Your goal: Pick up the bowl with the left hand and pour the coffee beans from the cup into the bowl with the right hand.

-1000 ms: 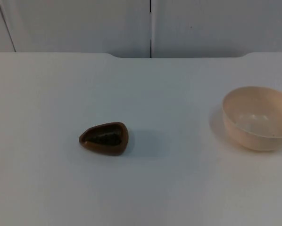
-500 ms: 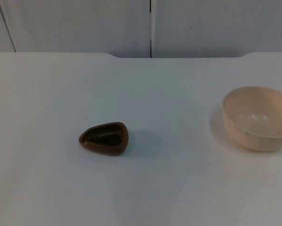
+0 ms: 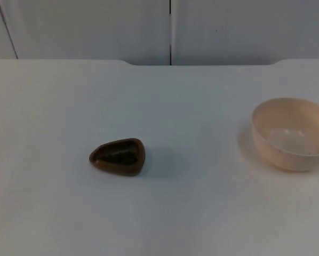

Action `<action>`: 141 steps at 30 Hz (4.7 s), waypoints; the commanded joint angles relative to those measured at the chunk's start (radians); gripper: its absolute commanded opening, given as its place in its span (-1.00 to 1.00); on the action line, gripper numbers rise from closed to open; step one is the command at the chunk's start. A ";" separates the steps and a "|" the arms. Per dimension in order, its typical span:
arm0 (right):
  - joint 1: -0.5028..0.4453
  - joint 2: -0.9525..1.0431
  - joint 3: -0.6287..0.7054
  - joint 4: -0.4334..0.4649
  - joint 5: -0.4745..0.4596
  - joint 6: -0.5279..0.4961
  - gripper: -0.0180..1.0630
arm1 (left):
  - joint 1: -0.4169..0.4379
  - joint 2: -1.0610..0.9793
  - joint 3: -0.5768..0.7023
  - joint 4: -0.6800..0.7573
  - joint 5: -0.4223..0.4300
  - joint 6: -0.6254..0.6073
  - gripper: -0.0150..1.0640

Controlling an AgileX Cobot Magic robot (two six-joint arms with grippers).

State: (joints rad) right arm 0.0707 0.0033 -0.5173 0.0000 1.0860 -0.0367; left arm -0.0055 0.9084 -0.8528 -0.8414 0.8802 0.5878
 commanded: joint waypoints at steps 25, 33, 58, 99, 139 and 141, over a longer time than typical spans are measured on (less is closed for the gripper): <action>-0.006 -0.003 0.001 0.000 -0.009 0.006 0.98 | -0.348 0.242 -0.150 -0.007 -0.108 -0.012 0.86; -0.006 -0.003 0.001 0.000 -0.009 0.006 0.98 | -0.531 0.452 -0.331 0.244 -0.110 -0.248 0.86; -0.006 -0.003 0.001 0.000 -0.009 0.006 0.98 | -0.772 1.062 -0.919 0.539 0.051 -0.550 0.86; -0.006 -0.003 0.001 0.000 -0.007 0.006 0.98 | -0.798 1.464 -1.135 0.742 -0.035 -1.188 0.86; -0.006 -0.003 0.001 0.000 -0.007 0.006 0.98 | -0.738 1.573 -1.210 0.758 -0.010 -1.205 0.81; -0.006 -0.003 0.001 0.000 -0.007 0.006 0.98 | -0.738 1.573 -1.210 0.763 -0.010 -1.205 0.81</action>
State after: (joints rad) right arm 0.0707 0.0033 -0.5173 0.0000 1.0860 -0.0347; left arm -0.7405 2.4866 -2.0584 -0.0923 0.8778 -0.6177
